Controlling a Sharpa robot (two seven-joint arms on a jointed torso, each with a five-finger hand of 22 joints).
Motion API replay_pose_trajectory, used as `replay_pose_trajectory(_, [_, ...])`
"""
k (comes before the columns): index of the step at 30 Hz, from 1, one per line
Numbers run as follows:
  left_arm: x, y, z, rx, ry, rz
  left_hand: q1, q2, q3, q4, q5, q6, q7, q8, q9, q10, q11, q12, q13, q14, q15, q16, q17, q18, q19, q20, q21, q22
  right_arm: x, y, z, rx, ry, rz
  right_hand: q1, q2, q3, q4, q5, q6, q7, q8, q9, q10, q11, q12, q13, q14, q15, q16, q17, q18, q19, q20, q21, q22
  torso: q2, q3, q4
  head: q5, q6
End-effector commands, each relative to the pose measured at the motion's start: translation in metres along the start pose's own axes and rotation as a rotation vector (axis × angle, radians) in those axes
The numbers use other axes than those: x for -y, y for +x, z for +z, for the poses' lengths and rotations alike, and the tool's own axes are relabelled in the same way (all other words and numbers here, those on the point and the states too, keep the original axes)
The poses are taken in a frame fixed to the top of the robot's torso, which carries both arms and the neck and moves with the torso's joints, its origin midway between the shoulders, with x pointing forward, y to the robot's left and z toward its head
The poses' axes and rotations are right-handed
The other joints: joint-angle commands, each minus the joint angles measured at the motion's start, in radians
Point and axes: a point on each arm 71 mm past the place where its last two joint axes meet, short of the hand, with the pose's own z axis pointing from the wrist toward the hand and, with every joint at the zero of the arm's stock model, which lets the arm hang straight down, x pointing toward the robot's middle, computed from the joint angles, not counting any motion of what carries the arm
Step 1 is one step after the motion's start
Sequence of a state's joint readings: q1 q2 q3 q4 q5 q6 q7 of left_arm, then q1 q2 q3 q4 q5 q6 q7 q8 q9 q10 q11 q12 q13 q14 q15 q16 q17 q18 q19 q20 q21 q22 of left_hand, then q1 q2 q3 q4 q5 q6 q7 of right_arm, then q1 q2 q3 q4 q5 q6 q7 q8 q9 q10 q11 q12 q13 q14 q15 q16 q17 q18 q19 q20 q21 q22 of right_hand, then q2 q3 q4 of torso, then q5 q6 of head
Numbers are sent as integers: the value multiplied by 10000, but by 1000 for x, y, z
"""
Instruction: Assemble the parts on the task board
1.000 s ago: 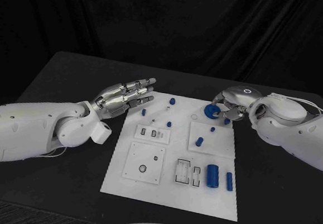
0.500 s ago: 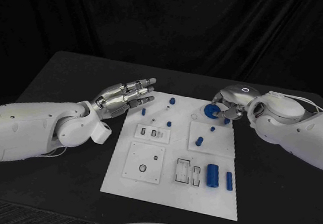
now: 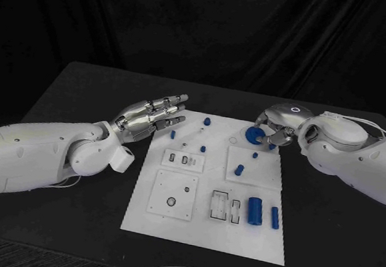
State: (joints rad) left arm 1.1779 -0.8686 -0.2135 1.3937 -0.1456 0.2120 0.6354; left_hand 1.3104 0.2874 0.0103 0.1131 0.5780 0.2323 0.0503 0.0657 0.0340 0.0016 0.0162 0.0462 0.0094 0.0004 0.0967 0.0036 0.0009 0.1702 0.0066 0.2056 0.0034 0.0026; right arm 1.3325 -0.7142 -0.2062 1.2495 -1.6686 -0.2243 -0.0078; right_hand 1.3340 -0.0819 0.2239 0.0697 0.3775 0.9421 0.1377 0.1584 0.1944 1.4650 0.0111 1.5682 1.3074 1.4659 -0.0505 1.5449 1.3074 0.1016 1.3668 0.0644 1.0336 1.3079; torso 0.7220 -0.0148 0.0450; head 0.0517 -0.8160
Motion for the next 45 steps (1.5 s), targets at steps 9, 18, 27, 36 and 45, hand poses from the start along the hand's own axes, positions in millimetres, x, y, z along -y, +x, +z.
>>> replay_pose_trajectory(9, [0, 2, 1, -72, 126, -62, 5, 35, 97, -8, 40, 42, 9, 61, 14, -5, 65, 12, 11, -4, 88, -36, -9, 67, 3, 59, 17, 15, -7, -24, -2, 690, -301, -220, -109, -4, 25, 92, 94, 384, -338, -22, 470, 1058, 64, 26, 2634, 949, 68, 29, 2425, -47, 95, 15, 124, 1345, 8, 4, -2, 8, 51])
replay_pose_trajectory(18, [0, 2, 2, -110, 98, -83, 1, 34, 140, -15, 42, 30, 5, 57, 12, -4, 63, 8, 10, -4, 91, -36, -9, 67, 2, 62, 15, 14, -21, -33, 4, 926, -635, -241, -146, -19, 26, 119, 77, 412, -333, -25, 476, 1058, 84, 26, 2634, 944, 77, 16, 2413, -45, 91, 20, 107, 1341, 17, 9, -9, 8, 30])
replay_pose_trajectory(27, [0, 2, 1, -50, 93, -48, -2, 33, 181, -20, 46, 56, 6, 65, 16, -3, 62, 20, 12, -4, 92, -36, -9, 68, 8, 64, 20, 17, -42, -36, 13, 844, -1113, -234, -141, -6, 43, 123, 83, 411, -333, -33, 475, 1058, 93, 26, 2634, 935, 83, -6, 2393, -39, 77, 23, 68, 1332, 20, 7, -23, 14, -2])
replay_pose_trajectory(36, [0, 3, 2, -62, 178, -52, -8, 27, 224, -28, 54, 81, 10, 74, 20, -1, 64, 36, 16, -4, 95, -36, -9, 69, 9, 68, 20, 17, -76, -41, 31, 844, -1924, -272, -114, -8, 86, 112, 99, 384, -312, -72, 467, 1058, 128, 26, 2634, 968, 109, 72, 2464, -61, 112, 38, 166, 1358, 14, 10, -9, -79, -35])
replay_pose_trajectory(45, [3, 4, 2, -24, 459, -25, -120, -33, 612, -77, 314, 327, 108, 164, 47, 53, 176, 266, 62, -4, 149, -36, -9, 78, 72, 131, 60, 46, -93, -39, 48, 535, -2216, -372, -105, -24, 116, 107, 34, 346, -282, -122, 457, 1058, 155, 26, 2634, 963, 138, 61, 2455, -56, 87, 59, 112, 1347, 7, 2, 3, -131, -25])
